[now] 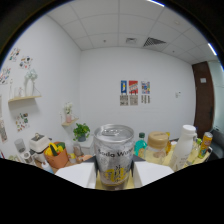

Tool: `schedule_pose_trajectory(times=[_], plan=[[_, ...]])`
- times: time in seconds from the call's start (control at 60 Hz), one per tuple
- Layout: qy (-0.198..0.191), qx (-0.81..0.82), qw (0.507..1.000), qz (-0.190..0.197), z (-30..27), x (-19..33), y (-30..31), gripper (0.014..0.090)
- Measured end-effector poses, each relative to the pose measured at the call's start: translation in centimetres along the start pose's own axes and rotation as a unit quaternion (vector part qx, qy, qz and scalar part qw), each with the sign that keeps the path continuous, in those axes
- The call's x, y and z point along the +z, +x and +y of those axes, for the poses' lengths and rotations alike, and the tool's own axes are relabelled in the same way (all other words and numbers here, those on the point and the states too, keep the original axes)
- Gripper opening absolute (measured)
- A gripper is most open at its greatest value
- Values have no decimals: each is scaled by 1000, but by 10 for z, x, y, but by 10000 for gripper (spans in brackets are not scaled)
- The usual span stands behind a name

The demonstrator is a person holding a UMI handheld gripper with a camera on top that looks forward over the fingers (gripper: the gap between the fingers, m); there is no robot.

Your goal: Make me a cup of Mojito.

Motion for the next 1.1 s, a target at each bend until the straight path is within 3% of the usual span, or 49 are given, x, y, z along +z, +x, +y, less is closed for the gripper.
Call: schedule_pose_trajectory(times=[0.217, 0.417, 0.733, 1.1], plan=[[30, 9, 999, -31, -9, -67, 3, 513], [-8, 14, 1000, -26, 65, -99, 31, 515], [-59, 9, 998, 1, 206, -87, 79, 512], [-75, 13, 997, -3, 281, -62, 102, 513]])
